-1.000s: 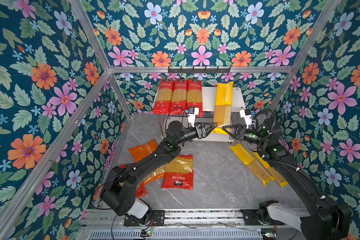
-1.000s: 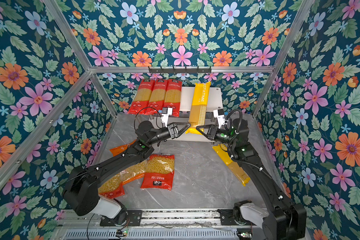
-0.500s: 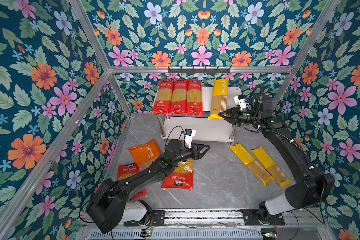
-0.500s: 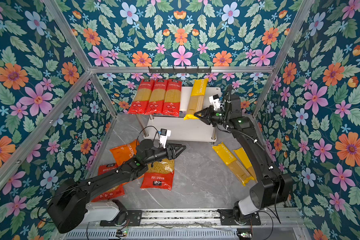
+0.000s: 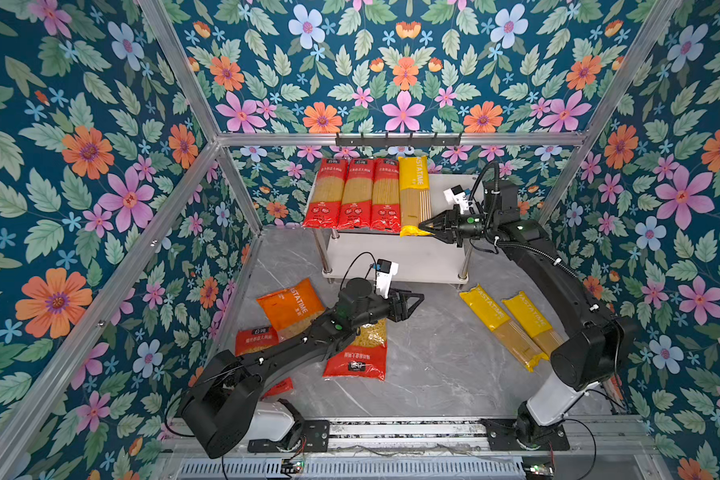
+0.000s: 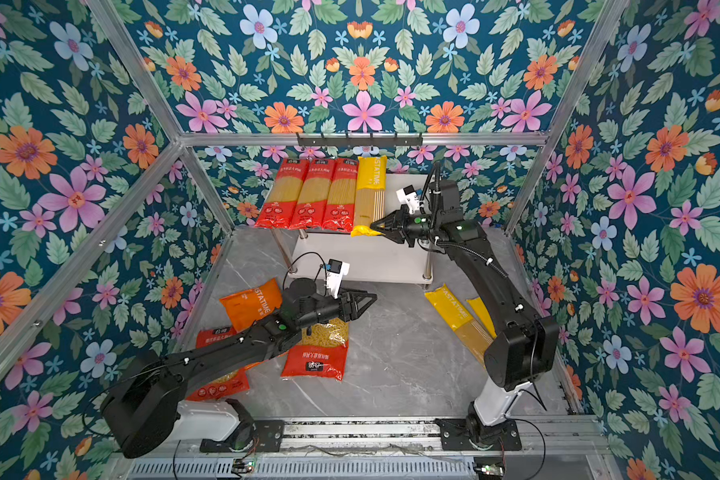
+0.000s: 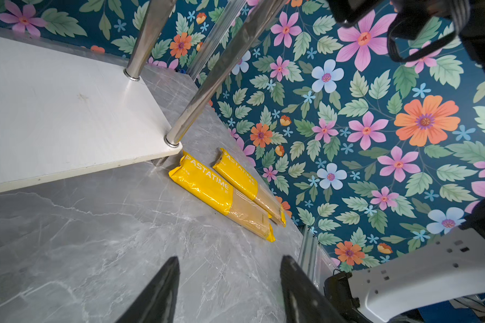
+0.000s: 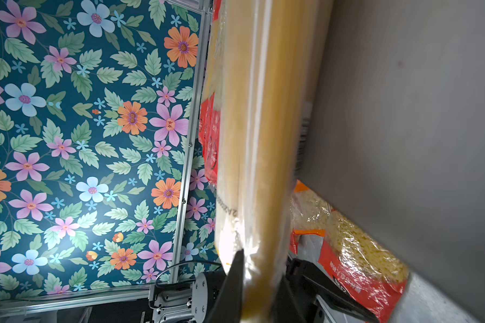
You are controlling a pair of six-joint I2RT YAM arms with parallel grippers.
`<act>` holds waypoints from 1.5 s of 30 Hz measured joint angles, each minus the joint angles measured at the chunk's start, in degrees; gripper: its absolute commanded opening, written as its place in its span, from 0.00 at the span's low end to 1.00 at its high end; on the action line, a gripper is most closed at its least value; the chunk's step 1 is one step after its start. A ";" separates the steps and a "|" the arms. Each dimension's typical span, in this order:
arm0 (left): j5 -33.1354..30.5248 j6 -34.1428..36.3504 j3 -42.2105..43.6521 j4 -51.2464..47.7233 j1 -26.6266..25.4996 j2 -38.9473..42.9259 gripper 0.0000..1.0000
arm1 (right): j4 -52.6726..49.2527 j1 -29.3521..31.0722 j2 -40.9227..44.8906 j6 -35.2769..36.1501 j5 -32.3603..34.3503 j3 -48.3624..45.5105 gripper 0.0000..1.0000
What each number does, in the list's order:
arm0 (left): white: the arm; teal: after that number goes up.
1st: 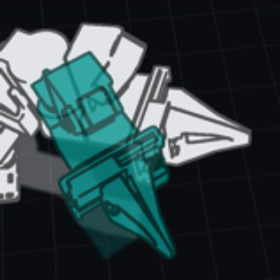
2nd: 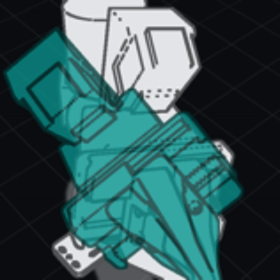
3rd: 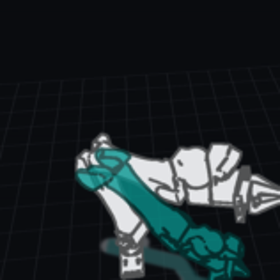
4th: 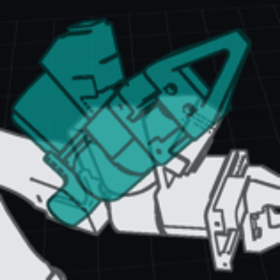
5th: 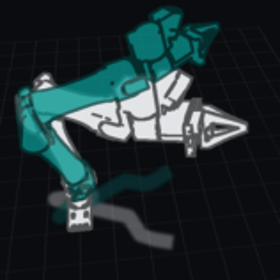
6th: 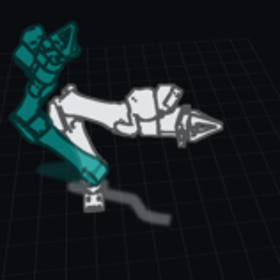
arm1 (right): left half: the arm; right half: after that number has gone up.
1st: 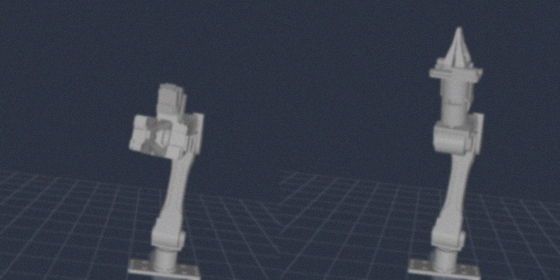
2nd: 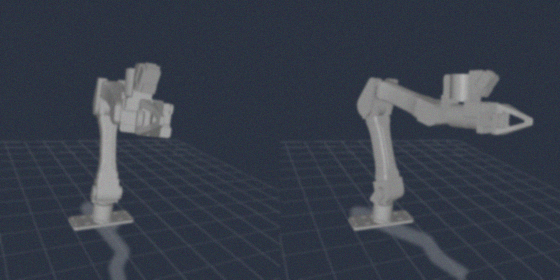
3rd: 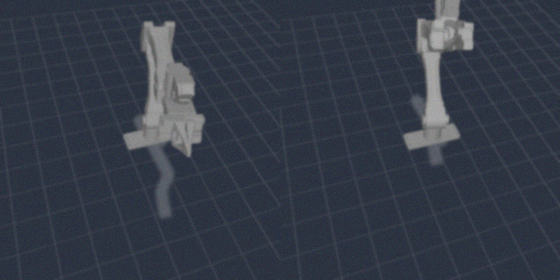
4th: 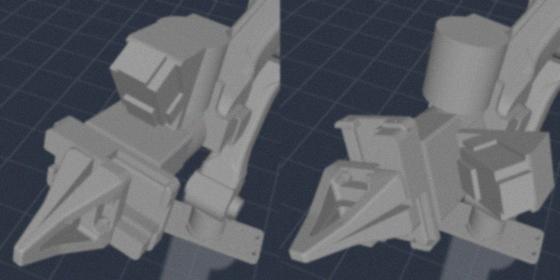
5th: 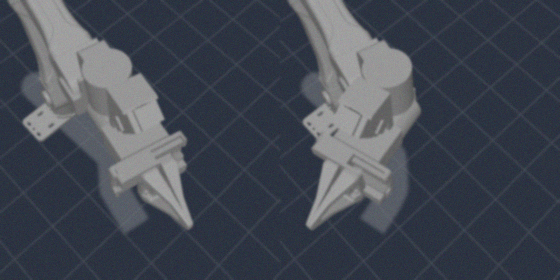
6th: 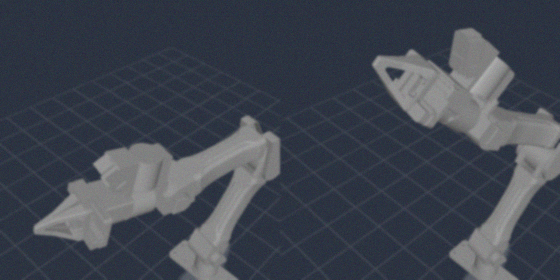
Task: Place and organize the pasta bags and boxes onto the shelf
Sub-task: 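Stand the pack beside the red bags with the right gripper while left gripper withdraws, then release the pack with the right gripper and lower it to the next yellow pack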
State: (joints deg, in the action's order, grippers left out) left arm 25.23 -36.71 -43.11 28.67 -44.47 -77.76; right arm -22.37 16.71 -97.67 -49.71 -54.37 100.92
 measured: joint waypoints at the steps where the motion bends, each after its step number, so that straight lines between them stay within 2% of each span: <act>1: -0.04 0.07 -0.11 -0.04 -0.24 -0.17 0.60 | 0.37 0.02 0.00 -0.26 -0.15 -0.17 0.00; 4: -0.24 0.66 -0.39 -0.24 -0.70 -0.61 0.60 | 1.79 0.04 0.52 -0.90 -0.24 -1.44 0.30; 6: -0.26 0.85 -0.57 -0.37 -0.96 -0.76 0.60 | 2.47 0.11 1.49 -0.85 0.66 -3.02 0.43; 9: -0.46 1.01 -0.90 -0.42 -1.33 -1.05 0.60 | 2.64 -0.09 3.89 -0.90 1.18 -5.68 0.56; 12: -0.37 1.20 -1.53 -0.42 -1.95 -1.95 0.60 | 4.28 -1.22 8.28 -0.87 1.01 -9.64 0.62; 19: -0.52 3.78 -2.69 0.72 -5.88 -5.46 0.61 | 5.86 -5.73 19.74 -1.16 0.76 -23.17 0.65; 23: -2.03 4.31 -2.67 4.20 -9.22 -10.25 0.61 | 5.38 -9.31 28.06 1.33 0.68 -33.79 0.65; 25: -3.48 4.31 -2.86 6.19 -10.67 -13.20 0.61 | 2.84 -12.07 30.36 3.32 2.86 -39.50 0.64; 28: -5.68 4.15 -3.82 9.16 -12.66 -18.34 0.61 | -3.10 -16.74 31.04 7.28 8.44 -46.56 0.63; 30: -7.56 3.74 -5.31 10.25 -13.77 -21.97 0.61 | -7.63 -19.47 30.10 10.38 14.75 -48.94 0.63; 38: -11.54 -1.18 -7.21 12.59 -14.69 -30.42 0.62 | -11.43 -23.85 21.86 16.31 39.89 -49.13 0.66; 41: -11.54 -2.84 -6.14 13.77 -14.78 -30.56 0.62 | -9.97 -25.20 17.66 16.87 44.92 -48.63 0.66; 45: -11.85 -4.17 -4.35 15.10 -14.78 -29.55 0.62 | -7.41 -26.03 12.57 16.83 47.10 -49.37 0.64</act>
State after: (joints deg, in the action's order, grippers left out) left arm 13.39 -40.88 -47.46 43.77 -59.24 -107.31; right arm -29.78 -9.32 -85.10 -32.88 -7.27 51.55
